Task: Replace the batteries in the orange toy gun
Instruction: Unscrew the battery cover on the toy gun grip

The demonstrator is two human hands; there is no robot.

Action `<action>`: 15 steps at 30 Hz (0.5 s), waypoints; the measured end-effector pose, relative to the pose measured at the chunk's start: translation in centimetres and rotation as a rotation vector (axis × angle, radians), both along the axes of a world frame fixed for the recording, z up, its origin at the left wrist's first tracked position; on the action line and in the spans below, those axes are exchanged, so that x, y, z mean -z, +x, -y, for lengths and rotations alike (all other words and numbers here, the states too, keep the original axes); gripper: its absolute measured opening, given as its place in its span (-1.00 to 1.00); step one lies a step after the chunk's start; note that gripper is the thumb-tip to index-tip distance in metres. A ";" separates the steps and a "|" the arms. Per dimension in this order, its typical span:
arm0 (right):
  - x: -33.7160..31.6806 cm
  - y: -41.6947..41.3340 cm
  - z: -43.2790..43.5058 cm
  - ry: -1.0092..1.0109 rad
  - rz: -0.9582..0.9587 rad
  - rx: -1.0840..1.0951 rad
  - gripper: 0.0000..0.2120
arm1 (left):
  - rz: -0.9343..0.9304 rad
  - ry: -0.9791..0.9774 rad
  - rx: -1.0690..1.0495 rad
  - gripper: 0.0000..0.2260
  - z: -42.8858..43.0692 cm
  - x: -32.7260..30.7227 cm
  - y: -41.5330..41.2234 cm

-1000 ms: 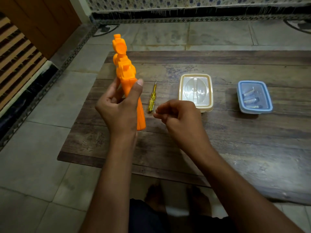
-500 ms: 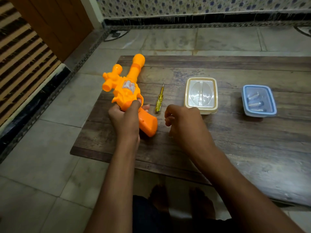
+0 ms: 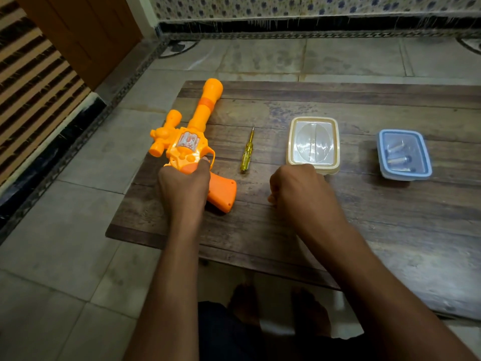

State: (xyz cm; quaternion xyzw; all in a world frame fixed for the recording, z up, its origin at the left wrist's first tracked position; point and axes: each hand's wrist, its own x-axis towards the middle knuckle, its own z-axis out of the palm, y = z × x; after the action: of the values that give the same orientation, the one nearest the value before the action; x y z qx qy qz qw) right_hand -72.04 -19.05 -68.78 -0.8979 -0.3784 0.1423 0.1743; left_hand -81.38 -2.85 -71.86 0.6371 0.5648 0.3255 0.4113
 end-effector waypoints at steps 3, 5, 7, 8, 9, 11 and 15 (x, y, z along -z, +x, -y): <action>-0.1 0.2 0.4 -0.059 0.036 -0.017 -0.95 | -0.074 0.033 0.028 -0.79 0.0 0.0 -0.4; -0.1 0.2 0.8 -0.062 0.036 -0.021 -0.93 | -0.105 0.105 0.035 -0.77 0.4 -0.4 -0.6; 0.0 0.3 1.2 -0.083 0.013 -0.015 -0.87 | -0.152 0.178 0.060 -0.77 0.6 -0.5 -0.8; 0.1 0.4 1.4 -0.091 -0.002 -0.013 -0.81 | -0.180 0.201 0.064 -0.76 0.6 -0.6 -0.9; 0.2 0.7 1.6 -0.101 -0.014 -0.011 -0.75 | -0.202 0.204 0.061 -0.68 0.6 -0.6 -0.9; 0.5 1.1 2.0 -0.111 -0.035 0.003 -0.67 | -0.210 0.180 0.040 -0.52 0.5 -0.8 -0.9; 0.8 1.8 2.9 -0.107 -0.064 0.017 -0.63 | -0.258 0.201 0.049 -0.57 0.7 -0.9 -0.9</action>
State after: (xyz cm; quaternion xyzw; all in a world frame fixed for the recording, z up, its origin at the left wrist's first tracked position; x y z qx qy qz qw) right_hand -70.20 -21.91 -69.55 -0.9041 -0.3567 0.1896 0.1393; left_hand -82.32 -3.57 -70.99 0.7251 0.5618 0.2858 0.2774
